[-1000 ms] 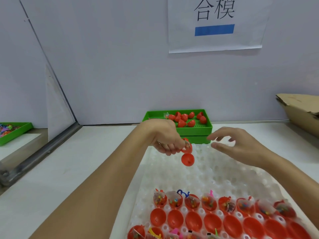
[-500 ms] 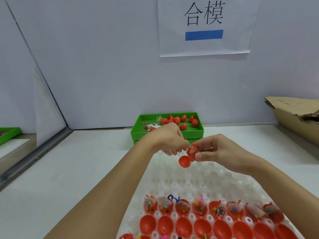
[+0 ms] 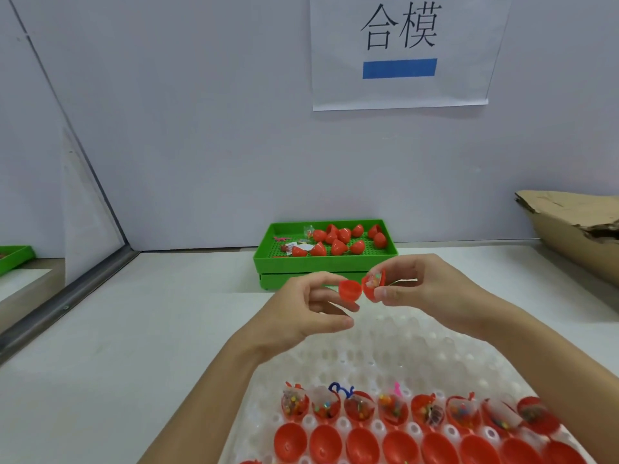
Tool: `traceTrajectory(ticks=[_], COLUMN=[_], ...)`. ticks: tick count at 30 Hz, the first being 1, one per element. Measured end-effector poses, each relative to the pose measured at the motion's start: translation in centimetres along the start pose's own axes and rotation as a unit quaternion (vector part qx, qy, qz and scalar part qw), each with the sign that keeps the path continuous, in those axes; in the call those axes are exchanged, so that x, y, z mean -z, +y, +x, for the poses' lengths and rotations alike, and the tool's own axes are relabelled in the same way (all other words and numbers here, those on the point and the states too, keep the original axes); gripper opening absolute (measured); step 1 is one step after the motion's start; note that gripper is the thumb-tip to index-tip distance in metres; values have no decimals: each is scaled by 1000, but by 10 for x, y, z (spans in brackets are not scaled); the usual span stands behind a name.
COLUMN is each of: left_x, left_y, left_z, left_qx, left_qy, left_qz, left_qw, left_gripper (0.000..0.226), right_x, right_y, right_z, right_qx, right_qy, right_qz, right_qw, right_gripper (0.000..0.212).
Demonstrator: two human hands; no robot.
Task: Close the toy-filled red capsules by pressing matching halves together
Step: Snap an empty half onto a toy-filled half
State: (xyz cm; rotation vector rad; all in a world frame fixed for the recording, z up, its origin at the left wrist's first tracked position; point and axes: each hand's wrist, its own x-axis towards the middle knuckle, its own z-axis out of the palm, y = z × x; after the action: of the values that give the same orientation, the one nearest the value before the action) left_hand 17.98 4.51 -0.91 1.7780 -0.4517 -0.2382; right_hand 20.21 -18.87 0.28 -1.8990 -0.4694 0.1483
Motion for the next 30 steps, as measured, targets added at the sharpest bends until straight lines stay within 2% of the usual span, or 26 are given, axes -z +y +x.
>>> traceTrajectory(ticks=[3,6,10,14,18,23,30], left_x=[-6,-8,-10,-13,-14,-13,-13], left_y=[3,5,3,-1,-4,-10,-14], left_z=[3,6,7,8,9,8,7], left_qx=[-20,-43,-50,-30,-26,-23,-22], left_qy=[21,67,90,66,36,22,2], left_qz=[9,20,-46,-152,-247,-284,-272], left_qw=[1000,997,994,986,968,958,962], left_gripper=[41,29,20,21,28,27,28], right_x=[-5,-8,-7,-7,-13,-15,-5], right_y=[-6,-11,-17,-20,-21,-21,-24], right_z=[-1,-2,-4,-5,-5,-6,-7], right_qx=[-2,-2,0,7,35,53,53], right_qy=[7,15,4,10,26,33,20], right_qz=[-24,-38,-47,-38,-88,-125,-162], right_qw=[1000,999,999,999,995,990,985], right_gripper=[11,11,14,16,17,15,13])
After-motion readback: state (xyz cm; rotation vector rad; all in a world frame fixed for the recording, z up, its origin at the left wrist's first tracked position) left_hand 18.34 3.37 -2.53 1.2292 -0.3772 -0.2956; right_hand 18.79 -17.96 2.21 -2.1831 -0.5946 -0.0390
